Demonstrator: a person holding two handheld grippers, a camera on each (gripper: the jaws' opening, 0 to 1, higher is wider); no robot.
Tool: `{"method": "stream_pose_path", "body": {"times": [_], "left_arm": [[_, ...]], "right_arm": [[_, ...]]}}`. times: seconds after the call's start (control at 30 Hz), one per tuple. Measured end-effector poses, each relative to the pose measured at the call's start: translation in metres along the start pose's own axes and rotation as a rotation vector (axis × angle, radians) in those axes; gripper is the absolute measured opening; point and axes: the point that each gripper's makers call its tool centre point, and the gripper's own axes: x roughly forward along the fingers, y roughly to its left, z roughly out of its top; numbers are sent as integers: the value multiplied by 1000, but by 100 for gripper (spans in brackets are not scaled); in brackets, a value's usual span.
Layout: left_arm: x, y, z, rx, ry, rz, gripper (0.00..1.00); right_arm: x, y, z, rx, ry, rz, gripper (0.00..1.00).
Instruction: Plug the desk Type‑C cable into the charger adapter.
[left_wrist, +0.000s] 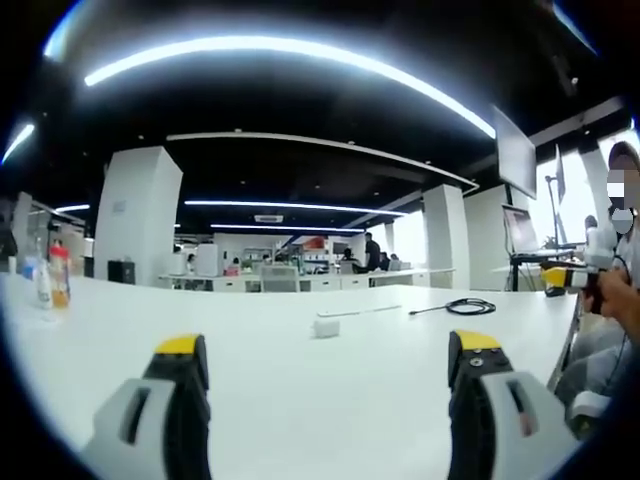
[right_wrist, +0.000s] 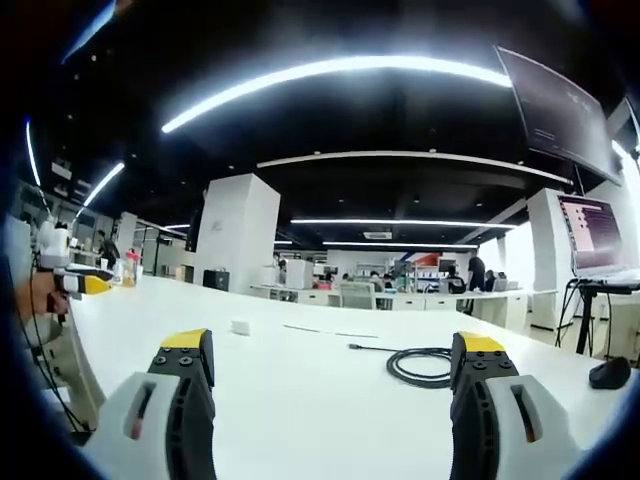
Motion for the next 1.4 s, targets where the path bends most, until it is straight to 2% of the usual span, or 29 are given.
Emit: {"method": "stream_pose_path", "body": {"times": [0.7, 0.87, 1.4], "left_arm": [[1, -2, -6, -5, 20, -8, 100], [1, 2, -5, -6, 4, 3, 100], [7, -1, -12, -15, 40, -9, 100]], "right_arm": [[1, 1, -4, 8, 8, 1, 100], [1, 0, -3, 5, 6, 0, 100], [4, 2, -6, 0, 17, 5, 100]]}}
